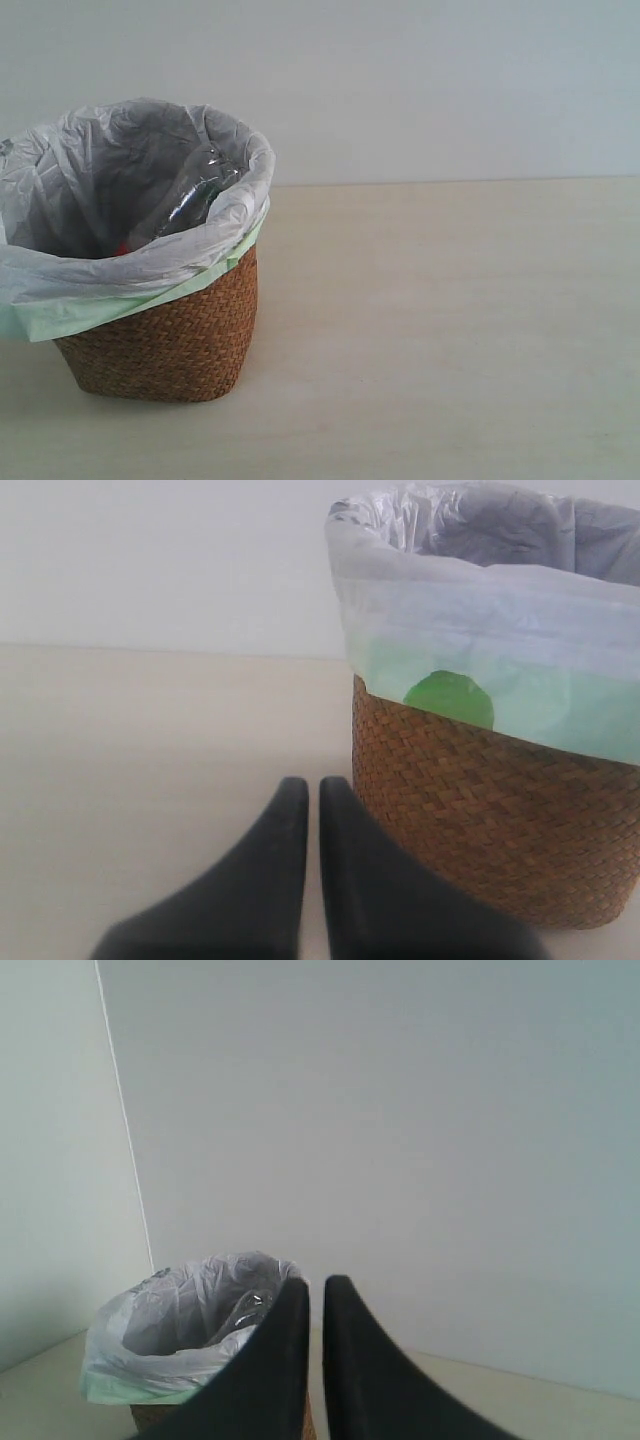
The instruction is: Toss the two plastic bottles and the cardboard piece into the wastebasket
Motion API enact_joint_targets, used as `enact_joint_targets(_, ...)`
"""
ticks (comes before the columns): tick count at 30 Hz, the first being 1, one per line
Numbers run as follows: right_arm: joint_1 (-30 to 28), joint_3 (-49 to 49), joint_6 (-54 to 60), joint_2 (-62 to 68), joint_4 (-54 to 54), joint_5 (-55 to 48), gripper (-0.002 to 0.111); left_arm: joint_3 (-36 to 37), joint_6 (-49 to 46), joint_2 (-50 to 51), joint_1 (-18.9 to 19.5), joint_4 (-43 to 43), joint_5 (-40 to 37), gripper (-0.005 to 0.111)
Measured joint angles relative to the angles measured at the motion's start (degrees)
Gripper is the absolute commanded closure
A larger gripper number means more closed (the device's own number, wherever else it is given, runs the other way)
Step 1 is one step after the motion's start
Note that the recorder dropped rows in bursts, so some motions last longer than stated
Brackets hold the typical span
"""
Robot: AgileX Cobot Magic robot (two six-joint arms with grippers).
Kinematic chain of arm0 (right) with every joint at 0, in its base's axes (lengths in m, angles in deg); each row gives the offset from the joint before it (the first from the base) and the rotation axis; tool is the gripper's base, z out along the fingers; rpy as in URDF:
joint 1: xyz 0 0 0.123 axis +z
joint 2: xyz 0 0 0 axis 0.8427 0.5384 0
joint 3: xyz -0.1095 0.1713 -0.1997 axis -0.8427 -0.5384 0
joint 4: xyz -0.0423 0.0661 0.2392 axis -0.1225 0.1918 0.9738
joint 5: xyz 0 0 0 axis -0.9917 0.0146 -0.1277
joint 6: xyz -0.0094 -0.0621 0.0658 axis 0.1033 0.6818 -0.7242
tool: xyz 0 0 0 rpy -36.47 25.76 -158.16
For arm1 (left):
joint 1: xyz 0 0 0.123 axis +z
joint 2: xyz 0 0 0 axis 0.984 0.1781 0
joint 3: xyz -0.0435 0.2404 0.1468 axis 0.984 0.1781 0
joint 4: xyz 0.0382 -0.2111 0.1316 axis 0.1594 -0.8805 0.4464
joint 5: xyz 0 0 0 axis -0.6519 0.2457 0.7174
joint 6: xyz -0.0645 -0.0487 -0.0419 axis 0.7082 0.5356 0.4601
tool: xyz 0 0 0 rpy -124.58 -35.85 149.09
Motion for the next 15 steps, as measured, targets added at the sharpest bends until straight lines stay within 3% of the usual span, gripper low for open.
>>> enact_joint_targets(7, -2.31, -0.82, 0.37, -0.75, -0.76, 3.68, 0.106, 0.0, 0.0, 0.0, 0.0, 0.0, 0.0, 0.103)
enact_joint_targets(15, -18.14, -6.74, 0.75, -1.68, 0.74, 15.45, 0.106, 0.0, 0.0, 0.0, 0.0, 0.0, 0.0, 0.103)
